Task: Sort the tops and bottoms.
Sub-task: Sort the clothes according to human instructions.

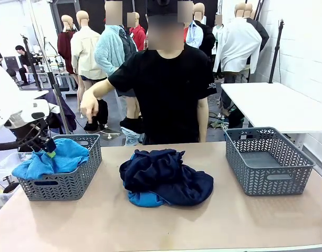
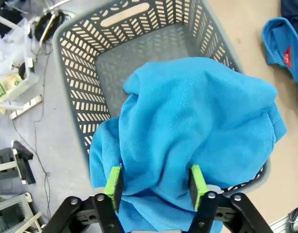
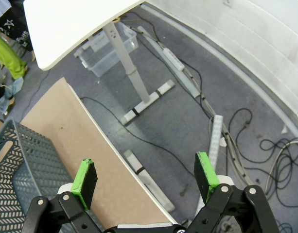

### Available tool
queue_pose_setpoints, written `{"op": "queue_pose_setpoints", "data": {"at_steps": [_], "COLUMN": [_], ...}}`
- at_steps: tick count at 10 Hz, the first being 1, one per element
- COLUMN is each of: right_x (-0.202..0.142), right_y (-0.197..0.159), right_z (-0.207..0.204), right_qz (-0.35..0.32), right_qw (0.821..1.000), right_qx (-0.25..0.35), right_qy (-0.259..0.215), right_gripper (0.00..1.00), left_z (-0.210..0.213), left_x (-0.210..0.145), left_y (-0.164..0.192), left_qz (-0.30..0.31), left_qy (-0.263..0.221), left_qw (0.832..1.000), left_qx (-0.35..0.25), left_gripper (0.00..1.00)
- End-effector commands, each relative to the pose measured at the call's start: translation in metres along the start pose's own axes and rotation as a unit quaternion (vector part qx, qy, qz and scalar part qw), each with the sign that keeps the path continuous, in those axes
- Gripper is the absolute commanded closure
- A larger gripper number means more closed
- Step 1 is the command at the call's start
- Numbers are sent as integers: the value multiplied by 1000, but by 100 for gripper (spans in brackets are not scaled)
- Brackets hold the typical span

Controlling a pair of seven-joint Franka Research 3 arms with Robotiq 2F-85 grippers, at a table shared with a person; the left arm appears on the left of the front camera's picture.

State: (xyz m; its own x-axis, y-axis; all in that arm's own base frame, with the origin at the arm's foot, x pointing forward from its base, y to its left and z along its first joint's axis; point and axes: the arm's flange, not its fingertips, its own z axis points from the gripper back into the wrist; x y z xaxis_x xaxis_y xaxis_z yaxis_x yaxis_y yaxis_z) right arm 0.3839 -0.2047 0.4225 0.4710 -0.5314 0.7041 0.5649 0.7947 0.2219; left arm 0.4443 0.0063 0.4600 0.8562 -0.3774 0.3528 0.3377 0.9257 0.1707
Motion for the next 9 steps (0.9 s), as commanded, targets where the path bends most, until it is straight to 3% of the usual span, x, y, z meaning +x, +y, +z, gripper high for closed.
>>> {"op": "queue_pose_setpoints", "data": {"at_steps": [1,5,9], "right_x": [-1,-1,-1], "right_y": [1,1,1], "right_z": [0,0,0], "right_qz": [7,7,7], "right_qw": [1000,1000,1000], "right_qx": [-2,-2,-2], "right_qy": [2,2,2], "right_gripper": [0,0,0], "left_z": [19,60,145], "left_x": [-1,4,0], "left_y": [4,7,25], "left_qz": [-7,-30,-49], "left_qy": [-21,-58,-118], "left_qw": [1000,997,992], "left_qx": [-12,-37,15], "left_gripper": [0,0,0]}}
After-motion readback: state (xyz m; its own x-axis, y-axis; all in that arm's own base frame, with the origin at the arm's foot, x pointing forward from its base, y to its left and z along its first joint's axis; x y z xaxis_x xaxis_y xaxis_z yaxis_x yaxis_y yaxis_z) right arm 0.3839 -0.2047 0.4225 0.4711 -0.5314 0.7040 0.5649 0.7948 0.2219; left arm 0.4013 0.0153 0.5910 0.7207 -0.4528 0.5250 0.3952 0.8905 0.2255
